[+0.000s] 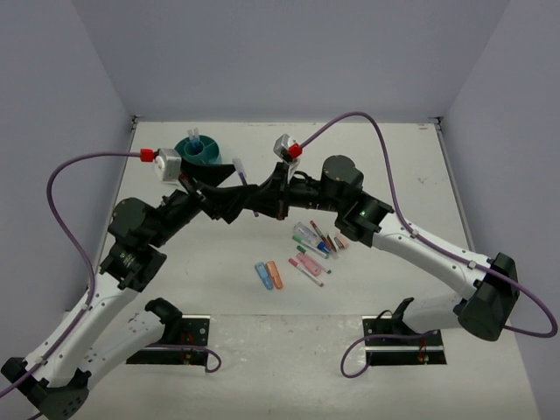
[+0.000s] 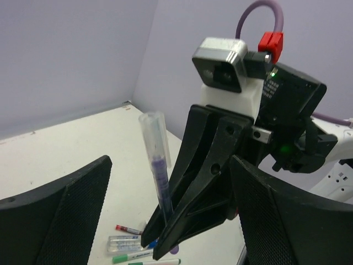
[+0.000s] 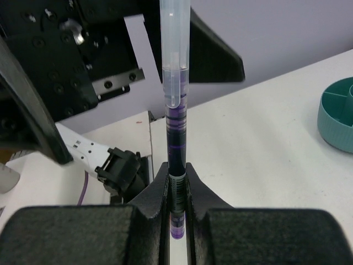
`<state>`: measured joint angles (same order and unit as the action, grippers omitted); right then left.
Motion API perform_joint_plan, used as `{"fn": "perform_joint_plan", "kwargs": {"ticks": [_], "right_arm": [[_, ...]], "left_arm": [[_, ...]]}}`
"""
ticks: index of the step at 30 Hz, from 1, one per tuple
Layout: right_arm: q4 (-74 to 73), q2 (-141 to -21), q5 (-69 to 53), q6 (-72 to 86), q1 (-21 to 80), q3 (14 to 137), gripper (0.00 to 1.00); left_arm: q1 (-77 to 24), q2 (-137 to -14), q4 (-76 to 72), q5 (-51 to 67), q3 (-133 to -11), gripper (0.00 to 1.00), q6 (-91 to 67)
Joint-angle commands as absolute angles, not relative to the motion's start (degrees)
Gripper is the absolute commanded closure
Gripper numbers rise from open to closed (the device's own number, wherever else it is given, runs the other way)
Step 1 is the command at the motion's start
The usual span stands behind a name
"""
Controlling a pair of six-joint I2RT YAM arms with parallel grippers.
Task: Sort the stationery into containers
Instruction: Close the pen cap on the pen.
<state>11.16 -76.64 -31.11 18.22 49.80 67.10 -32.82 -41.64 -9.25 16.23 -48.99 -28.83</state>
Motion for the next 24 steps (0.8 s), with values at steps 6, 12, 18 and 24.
{"fn": "perform_joint_plan", "kwargs": {"ticks": [6,12,18,24], "right_arm": [[10.81,-74.93,-41.53,14.5,49.3,66.22,1.0],[10.94,-74.08,-48.5,14.65,48.18,66.07,1.0],[10.81,-73.19,-49.91,14.5,47.9,66.22,1.0],[11.55,-72.24,-50.4,15.15,47.71,66.08,1.0]], "left_arm": [[-32.87,-42.23,-6.02,11.78,-58.05,0.37,-22.9],[-32.87,-42.87,-7.29,18.18,-59.61,0.49,-22.32],[-32.78,-43.71,-9.45,25.43,-58.51,0.55,-22.96],[-32.87,-43.77,-10.79,28.64,-57.0,0.66,-24.03]]}}
